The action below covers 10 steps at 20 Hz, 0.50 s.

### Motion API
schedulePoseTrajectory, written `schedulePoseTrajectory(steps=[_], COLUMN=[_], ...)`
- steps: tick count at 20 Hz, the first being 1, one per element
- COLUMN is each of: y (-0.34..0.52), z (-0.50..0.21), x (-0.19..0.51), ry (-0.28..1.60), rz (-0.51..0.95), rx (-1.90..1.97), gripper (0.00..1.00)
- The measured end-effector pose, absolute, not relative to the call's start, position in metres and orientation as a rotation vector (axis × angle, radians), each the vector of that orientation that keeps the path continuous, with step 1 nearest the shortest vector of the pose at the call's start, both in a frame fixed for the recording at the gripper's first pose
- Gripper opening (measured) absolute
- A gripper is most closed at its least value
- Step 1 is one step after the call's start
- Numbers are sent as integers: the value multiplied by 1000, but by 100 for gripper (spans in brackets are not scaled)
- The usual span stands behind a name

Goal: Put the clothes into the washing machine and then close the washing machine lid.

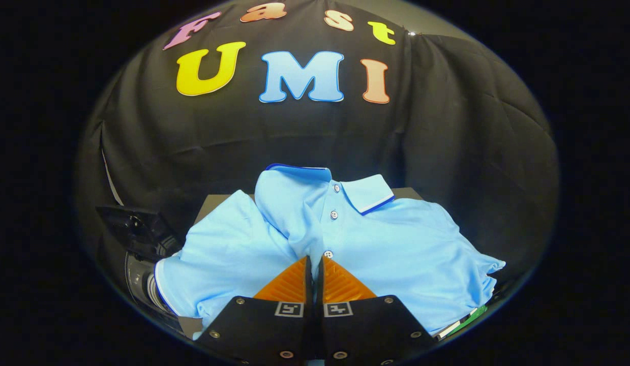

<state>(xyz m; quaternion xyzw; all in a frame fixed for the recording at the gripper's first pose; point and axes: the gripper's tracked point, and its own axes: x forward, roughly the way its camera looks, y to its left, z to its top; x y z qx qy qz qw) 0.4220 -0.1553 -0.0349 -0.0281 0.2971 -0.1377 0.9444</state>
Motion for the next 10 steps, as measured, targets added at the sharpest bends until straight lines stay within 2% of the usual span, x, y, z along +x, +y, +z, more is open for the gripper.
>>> schedulePoseTrajectory(steps=[10], y=[-162], z=[64], x=[404], ry=[451], rz=[-544], rx=[-165], gripper=[0])
